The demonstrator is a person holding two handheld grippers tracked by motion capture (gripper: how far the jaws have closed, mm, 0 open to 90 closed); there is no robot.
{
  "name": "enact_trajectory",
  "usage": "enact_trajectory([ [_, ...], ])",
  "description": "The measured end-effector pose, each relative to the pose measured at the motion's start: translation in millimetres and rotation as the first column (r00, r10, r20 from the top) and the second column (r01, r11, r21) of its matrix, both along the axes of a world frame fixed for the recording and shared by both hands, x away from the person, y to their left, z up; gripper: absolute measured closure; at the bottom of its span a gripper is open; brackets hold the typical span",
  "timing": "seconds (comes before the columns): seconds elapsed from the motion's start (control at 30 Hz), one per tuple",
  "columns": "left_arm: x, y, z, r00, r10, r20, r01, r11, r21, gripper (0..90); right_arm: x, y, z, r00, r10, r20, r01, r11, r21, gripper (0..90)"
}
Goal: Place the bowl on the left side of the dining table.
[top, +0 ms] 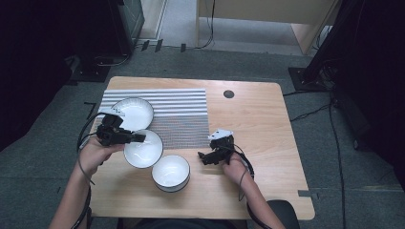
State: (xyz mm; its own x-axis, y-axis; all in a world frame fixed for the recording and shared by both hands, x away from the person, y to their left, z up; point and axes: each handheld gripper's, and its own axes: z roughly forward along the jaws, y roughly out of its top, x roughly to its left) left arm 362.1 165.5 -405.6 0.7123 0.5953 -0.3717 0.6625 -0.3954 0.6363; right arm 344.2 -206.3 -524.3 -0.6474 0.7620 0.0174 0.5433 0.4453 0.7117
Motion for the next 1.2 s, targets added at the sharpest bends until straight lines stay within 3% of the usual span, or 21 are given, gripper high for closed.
enact_trajectory([
  [0.77,12.2,2.8,-13.5,0.9995,0.024,-0.022,-0.023,0.9996,0.018,77.8,0.0,0.0,0.0,1.0,0.0,-0.001,0.0,1.0,0.001,0.0],
  [1.2,18.3,2.5,-13.8,0.9994,0.026,-0.023,-0.026,0.9996,0.013,77.8,0.0,0.0,0.0,1.0,0.0,-0.001,0.0,1.0,0.001,0.0],
])
